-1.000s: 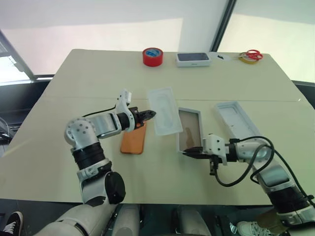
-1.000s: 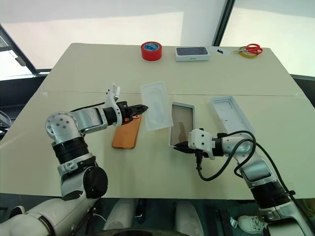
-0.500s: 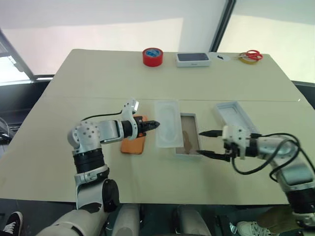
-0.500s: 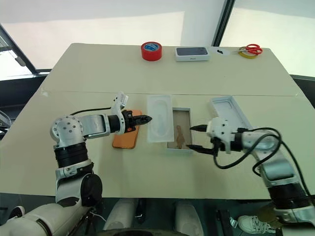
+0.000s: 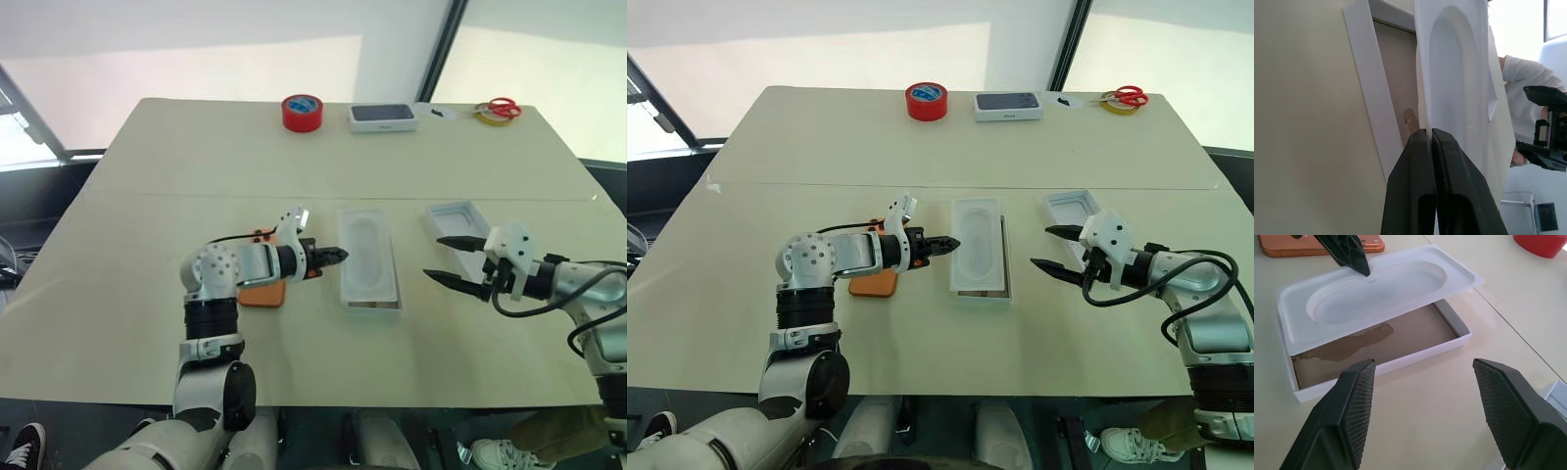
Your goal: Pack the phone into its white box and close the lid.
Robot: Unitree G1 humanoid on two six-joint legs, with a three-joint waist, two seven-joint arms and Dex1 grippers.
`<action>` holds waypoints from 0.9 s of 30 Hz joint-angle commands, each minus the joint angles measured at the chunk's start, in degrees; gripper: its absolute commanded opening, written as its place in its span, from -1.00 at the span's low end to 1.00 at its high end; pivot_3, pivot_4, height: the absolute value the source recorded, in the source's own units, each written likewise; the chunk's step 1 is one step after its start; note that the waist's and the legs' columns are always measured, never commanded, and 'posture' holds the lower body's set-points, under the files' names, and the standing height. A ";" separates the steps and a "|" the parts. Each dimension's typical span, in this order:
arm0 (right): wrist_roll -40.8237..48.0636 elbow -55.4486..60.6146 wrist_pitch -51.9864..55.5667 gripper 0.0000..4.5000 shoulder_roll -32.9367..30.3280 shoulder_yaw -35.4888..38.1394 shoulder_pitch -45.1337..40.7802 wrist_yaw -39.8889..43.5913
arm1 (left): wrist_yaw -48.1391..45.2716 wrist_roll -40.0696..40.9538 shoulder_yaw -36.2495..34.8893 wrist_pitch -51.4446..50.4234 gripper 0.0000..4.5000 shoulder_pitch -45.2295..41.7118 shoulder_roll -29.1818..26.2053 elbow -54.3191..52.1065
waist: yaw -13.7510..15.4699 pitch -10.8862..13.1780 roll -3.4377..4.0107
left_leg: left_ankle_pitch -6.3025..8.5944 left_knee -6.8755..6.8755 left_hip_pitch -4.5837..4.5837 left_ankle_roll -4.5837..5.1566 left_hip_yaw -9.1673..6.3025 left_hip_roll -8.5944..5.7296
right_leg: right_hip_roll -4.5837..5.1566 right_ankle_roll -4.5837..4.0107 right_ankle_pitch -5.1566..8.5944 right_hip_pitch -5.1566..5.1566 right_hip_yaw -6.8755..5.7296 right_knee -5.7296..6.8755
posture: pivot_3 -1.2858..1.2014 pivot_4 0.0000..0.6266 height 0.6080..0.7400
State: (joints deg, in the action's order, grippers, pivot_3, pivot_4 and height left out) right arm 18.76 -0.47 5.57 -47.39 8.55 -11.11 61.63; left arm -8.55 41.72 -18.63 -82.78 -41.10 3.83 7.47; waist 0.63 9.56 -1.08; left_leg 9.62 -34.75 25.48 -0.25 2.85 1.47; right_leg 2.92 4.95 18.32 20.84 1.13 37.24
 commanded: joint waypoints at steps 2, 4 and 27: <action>-0.17 -0.06 -1.42 0.49 0.71 0.38 -0.86 -0.74 | -0.46 -1.03 2.91 1.49 -0.40 -0.28 0.38 -0.69 | 0.09 0.00 0.00 | -0.01 -0.01 0.02 0.01 0.00 0.00 | 0.00 0.00 0.00 0.01 -0.01 0.00 | 0.03 -0.52 1.00; 0.11 0.48 -1.02 0.49 1.12 0.06 -1.22 -0.83 | -0.14 -0.90 2.83 1.22 -0.02 -0.18 0.61 -1.28 | 0.06 0.00 0.00 | 0.00 -0.02 0.02 0.02 0.00 -0.01 | 0.00 0.01 0.00 0.00 0.00 0.00 | 0.03 -0.52 1.00; -14.80 2.88 -1.12 -0.99 9.69 -18.93 -9.33 -5.89 | -48.54 -14.09 15.54 54.47 0.04 19.82 -38.84 -14.27 | -1.29 0.00 0.07 | -0.09 0.91 0.04 -0.33 0.23 -0.08 | 0.28 -0.25 0.11 0.59 0.15 -0.12 | 0.03 -0.52 1.00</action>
State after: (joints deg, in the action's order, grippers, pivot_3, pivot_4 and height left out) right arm 2.92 -0.16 4.46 -36.62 -10.94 -19.10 54.17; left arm -54.29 28.71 -3.05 -33.20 -21.70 -34.18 -6.23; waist -0.65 9.56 -1.01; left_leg 9.55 -33.83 25.57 -0.56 3.08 1.36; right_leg 3.24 4.69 18.43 21.44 1.28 37.09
